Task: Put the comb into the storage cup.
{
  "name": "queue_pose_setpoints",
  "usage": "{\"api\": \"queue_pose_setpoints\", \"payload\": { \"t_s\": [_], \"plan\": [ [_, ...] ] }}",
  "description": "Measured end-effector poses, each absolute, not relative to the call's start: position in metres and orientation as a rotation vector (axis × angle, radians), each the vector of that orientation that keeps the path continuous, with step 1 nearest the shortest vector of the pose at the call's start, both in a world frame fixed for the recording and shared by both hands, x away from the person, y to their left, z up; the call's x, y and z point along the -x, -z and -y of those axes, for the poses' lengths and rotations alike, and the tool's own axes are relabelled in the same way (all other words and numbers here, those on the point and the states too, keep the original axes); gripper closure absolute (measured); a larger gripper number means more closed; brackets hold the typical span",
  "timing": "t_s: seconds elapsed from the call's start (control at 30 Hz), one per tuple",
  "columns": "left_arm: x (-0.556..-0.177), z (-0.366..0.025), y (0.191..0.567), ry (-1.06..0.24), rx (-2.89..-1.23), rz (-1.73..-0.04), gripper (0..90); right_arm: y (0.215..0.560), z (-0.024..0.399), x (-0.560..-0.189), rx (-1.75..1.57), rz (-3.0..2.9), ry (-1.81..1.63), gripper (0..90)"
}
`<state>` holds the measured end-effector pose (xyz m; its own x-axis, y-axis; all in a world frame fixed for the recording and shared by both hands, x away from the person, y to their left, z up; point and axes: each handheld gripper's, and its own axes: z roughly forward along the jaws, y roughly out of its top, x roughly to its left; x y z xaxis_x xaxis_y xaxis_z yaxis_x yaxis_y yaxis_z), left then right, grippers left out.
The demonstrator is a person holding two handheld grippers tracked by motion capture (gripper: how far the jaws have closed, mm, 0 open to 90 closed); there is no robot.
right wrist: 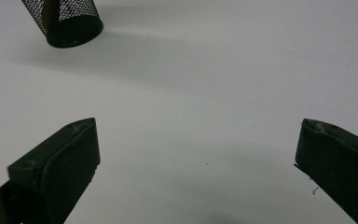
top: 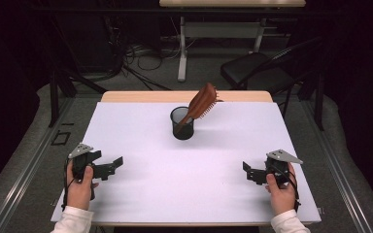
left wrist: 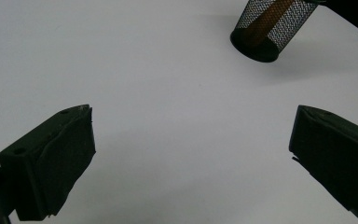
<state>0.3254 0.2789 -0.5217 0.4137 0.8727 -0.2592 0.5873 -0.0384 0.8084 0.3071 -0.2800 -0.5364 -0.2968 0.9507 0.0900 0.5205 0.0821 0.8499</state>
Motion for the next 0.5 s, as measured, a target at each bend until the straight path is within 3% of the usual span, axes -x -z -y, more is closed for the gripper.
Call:
{"api": "queue_pose_setpoints", "payload": {
  "t_s": [0.5],
  "plan": [
    [-0.3252, -0.2722, 0.5285, -0.380, -1.772, -1.258, 0.5, 0.5411, 0.2777, -0.3020, -1.416, -1.872, -1.090, 0.0]
  ]
}}
